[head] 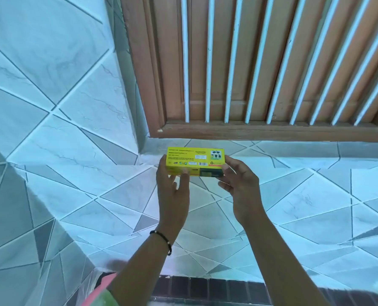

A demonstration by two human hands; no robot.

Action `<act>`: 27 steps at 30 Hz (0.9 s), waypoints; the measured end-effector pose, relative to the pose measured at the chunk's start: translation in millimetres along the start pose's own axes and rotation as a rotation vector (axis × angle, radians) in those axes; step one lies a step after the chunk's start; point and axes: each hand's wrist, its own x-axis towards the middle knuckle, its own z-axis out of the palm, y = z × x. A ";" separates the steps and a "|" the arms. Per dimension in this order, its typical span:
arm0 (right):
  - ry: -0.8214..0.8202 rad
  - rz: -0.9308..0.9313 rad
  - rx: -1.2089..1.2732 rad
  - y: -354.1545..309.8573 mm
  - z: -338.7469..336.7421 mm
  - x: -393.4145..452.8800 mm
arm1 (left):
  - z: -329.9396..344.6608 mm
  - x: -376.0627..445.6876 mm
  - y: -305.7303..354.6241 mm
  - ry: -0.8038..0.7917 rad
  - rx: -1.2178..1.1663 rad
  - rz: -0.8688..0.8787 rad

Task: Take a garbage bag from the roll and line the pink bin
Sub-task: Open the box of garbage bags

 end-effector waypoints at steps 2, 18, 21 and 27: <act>0.031 0.026 0.020 4.7 1.6 -24.8 | -13.3 -20.0 4.0 0.020 -0.099 -0.048; 0.141 0.133 -0.011 1.0 9.3 -187.7 | -92.6 -137.3 44.2 0.049 -0.545 -0.340; 0.106 0.142 -0.040 -9.0 -1.3 -194.9 | -93.1 -148.4 48.4 0.023 -0.569 -0.326; 0.024 0.177 -0.110 -27.9 -22.3 -193.9 | -82.4 -160.9 52.8 0.004 -0.583 -0.346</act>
